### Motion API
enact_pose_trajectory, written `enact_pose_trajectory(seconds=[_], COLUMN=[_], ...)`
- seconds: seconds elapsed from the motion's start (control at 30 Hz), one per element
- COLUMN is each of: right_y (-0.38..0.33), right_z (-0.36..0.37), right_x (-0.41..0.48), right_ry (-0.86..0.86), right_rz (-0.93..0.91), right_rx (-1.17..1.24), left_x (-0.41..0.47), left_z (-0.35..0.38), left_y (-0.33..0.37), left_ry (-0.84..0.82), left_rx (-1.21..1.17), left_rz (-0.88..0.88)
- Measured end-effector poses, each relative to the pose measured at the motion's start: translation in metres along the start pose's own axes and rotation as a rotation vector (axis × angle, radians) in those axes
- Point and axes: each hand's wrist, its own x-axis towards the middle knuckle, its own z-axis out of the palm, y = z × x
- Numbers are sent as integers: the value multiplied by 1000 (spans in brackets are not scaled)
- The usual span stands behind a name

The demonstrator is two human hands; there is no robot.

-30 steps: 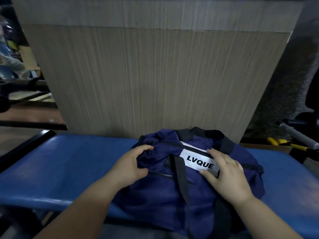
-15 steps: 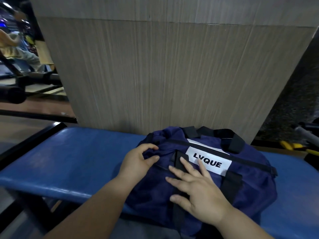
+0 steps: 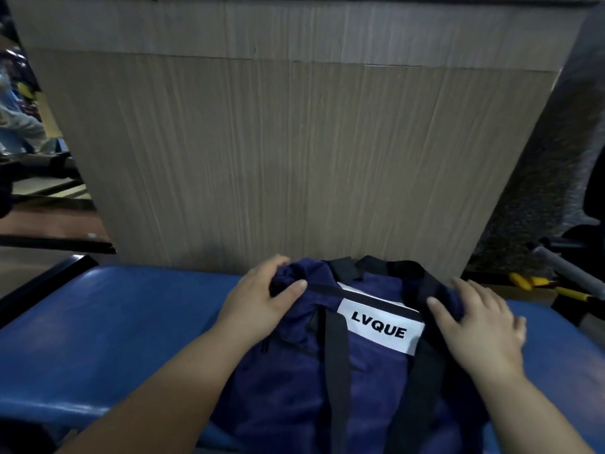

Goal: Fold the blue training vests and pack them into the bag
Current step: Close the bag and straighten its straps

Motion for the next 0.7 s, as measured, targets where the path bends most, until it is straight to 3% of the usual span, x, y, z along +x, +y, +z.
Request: enact_pose_trajectory(seconds=[0.1,0.17,0.27,0.47,0.7], right_y=[21,20,19,37,51], right_z=[8,14,20,23,11], right_x=[15,19,21,32,32], right_ry=[-221,-265,-296,-247,-138], right_rz=[87,78,56,78,0], right_rx=[93,148,27,26,351], left_x=[30,45,61,71,42], left_z=[10,20,36,53,44], left_y=[11,14,18,5,-23], left_ry=[-170,-252,-316,-213,-125], left_rx=[184,277,354,511,95], left_rz=[21,3,-5,108,312])
